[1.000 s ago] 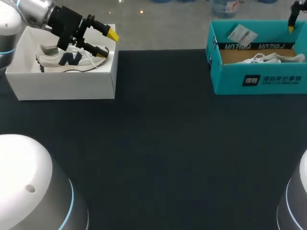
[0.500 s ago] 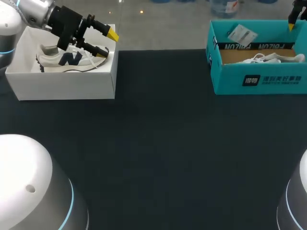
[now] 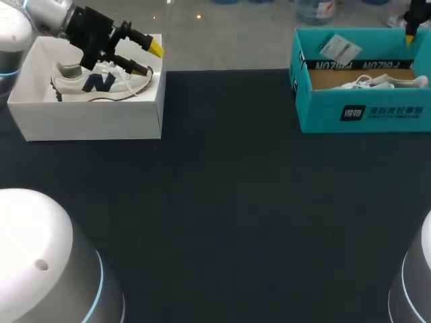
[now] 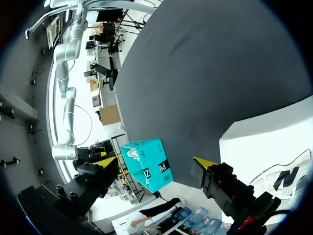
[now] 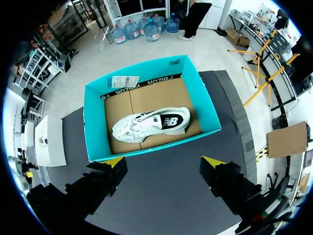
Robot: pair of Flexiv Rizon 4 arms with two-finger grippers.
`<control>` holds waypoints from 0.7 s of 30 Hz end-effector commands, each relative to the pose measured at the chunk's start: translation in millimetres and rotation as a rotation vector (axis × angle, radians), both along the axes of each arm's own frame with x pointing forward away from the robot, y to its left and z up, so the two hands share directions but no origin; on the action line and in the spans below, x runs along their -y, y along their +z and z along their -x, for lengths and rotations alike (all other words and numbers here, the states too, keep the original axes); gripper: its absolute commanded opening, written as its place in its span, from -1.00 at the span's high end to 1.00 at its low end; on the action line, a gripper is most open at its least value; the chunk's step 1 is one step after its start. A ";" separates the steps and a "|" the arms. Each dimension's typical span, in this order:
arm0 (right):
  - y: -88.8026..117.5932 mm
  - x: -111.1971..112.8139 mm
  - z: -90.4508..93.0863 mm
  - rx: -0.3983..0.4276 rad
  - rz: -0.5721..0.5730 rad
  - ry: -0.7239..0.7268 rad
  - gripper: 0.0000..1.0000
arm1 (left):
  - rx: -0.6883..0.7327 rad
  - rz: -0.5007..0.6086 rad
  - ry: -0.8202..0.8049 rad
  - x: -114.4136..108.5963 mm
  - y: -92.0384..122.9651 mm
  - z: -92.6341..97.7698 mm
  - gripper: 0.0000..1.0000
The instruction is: Take the shoe out of the shoebox, open the shoe tongue, remove and reinsert the insole, then place the shoe into the shoebox
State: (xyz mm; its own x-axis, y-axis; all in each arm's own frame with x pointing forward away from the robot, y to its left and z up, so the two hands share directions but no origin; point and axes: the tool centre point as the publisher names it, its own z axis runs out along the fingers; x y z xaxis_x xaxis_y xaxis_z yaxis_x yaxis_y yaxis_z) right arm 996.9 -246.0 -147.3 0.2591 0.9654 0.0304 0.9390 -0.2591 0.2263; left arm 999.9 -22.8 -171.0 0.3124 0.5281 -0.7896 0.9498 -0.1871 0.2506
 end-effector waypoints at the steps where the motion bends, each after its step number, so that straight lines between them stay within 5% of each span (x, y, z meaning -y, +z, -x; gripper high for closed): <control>1: -0.2 -0.1 -0.4 0.000 -0.001 -0.001 -1.00 | 0.015 -0.094 -0.010 -5.3 -1.0 -21.3 -1.00; 11: -0.2 -0.1 -0.4 0.000 -0.001 -0.001 -1.00 | 0.041 -0.208 -0.011 -36.4 -6.1 -65.1 -1.00; 21: -0.2 -0.1 -0.4 0.000 -0.001 -0.001 -1.00 | 0.070 -0.428 0.195 -72.9 0.1 -116.4 -1.00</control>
State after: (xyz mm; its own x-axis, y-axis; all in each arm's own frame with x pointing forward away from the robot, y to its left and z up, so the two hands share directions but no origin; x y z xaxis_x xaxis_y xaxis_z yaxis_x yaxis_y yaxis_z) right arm 996.9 -246.0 -147.2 0.2595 0.9653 0.0304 0.9389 -0.2595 0.2263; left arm 1111.0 51.5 -176.7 0.2449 0.8141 -0.5266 0.9530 -0.1021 0.2853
